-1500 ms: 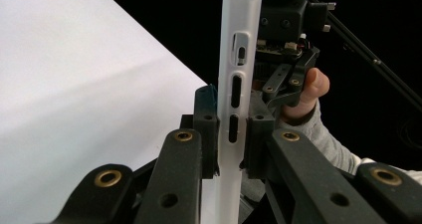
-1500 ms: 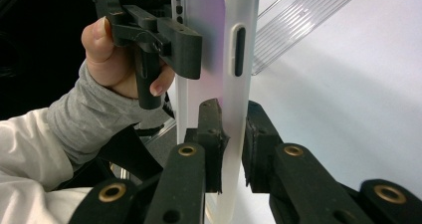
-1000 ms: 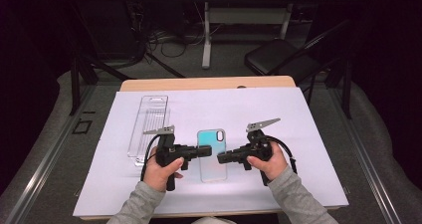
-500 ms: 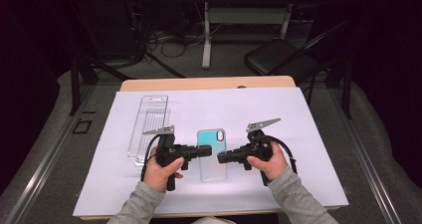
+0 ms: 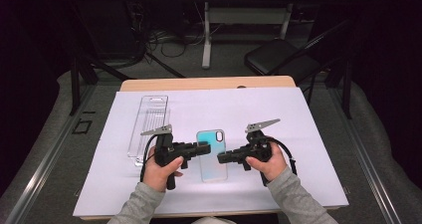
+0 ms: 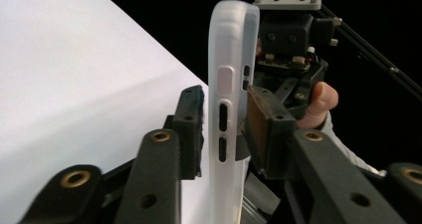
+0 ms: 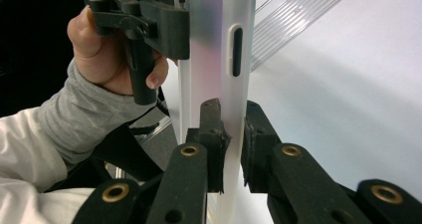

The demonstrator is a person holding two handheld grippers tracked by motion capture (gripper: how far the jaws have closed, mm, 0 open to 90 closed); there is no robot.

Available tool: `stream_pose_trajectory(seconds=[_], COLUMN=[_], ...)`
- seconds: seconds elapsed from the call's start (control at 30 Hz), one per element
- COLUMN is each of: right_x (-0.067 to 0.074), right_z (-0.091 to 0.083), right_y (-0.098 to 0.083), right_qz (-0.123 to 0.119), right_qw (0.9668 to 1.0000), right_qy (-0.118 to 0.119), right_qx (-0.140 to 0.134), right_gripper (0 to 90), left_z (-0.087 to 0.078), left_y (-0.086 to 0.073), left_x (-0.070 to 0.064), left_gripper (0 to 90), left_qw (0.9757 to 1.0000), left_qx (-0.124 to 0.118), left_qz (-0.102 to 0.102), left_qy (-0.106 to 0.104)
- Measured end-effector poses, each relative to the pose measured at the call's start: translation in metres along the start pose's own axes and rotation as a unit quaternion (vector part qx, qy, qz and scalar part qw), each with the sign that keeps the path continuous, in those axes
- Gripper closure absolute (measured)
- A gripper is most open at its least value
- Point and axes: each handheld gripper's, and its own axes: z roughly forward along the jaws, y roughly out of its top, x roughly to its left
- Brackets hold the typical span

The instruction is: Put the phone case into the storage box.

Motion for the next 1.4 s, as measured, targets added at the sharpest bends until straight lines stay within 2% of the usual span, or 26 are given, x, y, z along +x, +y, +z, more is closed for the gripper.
stream_pose_trajectory(seconds=[0.17,0.27,0.4,0.43,0.47,0.53,0.83,1.03,1.13,1.37,1.4], right_x=[0.0002,0.0005,0.0003,0.0008,0.0008,0.0011,0.0023,0.0041,0.0059,0.0080,0.0085], right_z=[-0.0001,-0.0003,0.0000,0.0002,0.0002,0.0006,0.0018,0.0013,0.0018,0.0030,0.0033], right_y=[-0.0002,-0.0005,-0.0008,-0.0010,-0.0010,-0.0014,-0.0023,-0.0031,-0.0040,-0.0053,-0.0058], right_qz=[-0.004,-0.008,-0.012,-0.013,-0.013,-0.015,-0.021,-0.033,-0.045,-0.056,-0.058], right_qw=[0.9999,0.9997,0.9995,0.9993,0.9993,0.9990,0.9980,0.9962,0.9946,0.9925,0.9919], right_qy=[-0.009,-0.023,-0.027,-0.034,-0.034,-0.041,-0.058,-0.078,-0.091,-0.105,-0.108], right_qx=[-0.007,-0.002,-0.004,-0.007,-0.007,-0.007,-0.011,-0.016,-0.022,-0.031,-0.034], right_gripper=[81.8,81.8,81.8,81.8,81.8,81.8,81.8,81.8,81.8,81.8,81.8], left_z=[-0.0020,-0.0030,-0.0033,-0.0035,-0.0035,-0.0032,-0.0042,-0.0058,-0.0068,-0.0091,-0.0102], left_y=[0.0006,0.0014,0.0017,0.0018,0.0018,0.0017,0.0016,0.0020,0.0025,0.0034,0.0039], left_x=[-0.0003,-0.0015,-0.0030,-0.0041,-0.0041,-0.0062,-0.0073,-0.0077,-0.0090,-0.0093,-0.0097], left_gripper=[61.7,59.1,57.4,57.0,56.4,55.7,53.5,52.5,52.5,52.5,52.5], left_qw=[0.9999,0.9994,0.9989,0.9978,0.9978,0.9961,0.9939,0.9914,0.9885,0.9864,0.9855], left_qx=[-0.006,-0.007,-0.008,-0.007,-0.007,-0.005,-0.005,-0.008,-0.007,-0.010,-0.013], left_qz=[0.002,0.015,0.023,0.038,0.038,0.053,0.062,0.071,0.084,0.092,0.094], left_qy=[0.014,0.031,0.041,0.054,0.054,0.070,0.091,0.110,0.126,0.136,0.141])
